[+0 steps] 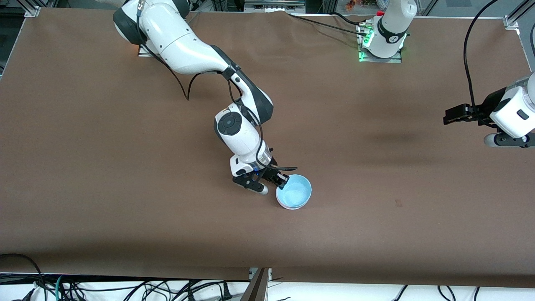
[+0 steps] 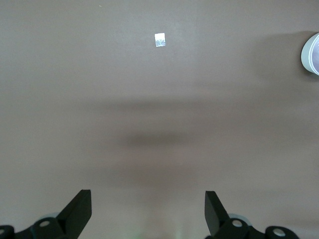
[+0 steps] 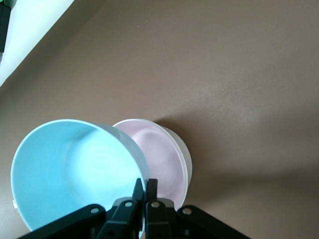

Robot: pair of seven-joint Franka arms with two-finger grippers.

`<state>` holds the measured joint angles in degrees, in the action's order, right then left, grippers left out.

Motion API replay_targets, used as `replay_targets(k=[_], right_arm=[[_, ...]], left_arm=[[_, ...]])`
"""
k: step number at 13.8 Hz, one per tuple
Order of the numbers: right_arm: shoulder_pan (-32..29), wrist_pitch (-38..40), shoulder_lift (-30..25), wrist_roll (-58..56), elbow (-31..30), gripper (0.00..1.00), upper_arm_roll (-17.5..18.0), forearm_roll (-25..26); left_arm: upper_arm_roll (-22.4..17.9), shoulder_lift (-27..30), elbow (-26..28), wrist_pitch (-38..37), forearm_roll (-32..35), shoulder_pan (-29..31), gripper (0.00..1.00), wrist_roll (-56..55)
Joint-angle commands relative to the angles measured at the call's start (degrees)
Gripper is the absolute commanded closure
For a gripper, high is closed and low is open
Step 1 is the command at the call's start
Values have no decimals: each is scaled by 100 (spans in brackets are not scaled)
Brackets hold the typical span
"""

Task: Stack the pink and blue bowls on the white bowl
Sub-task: 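Lower the blue bowl into the pink bowl and open the right gripper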

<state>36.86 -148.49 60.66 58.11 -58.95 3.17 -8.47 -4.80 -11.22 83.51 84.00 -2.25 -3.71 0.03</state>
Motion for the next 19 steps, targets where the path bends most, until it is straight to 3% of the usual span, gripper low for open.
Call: replay_targets(k=[1,4,19], right_arm=[[58,-92,191,86,252,100,-45,100],[67,144,192,69,217,100,-45,433],[67,690,174,-28,235,100,-62,689]], left_arm=[[50,-55,-134,-33,94,46,0,93],[41,-64,-134,-33,94,54,0,111],[50,-90,-134,-33,67,116,0,102]])
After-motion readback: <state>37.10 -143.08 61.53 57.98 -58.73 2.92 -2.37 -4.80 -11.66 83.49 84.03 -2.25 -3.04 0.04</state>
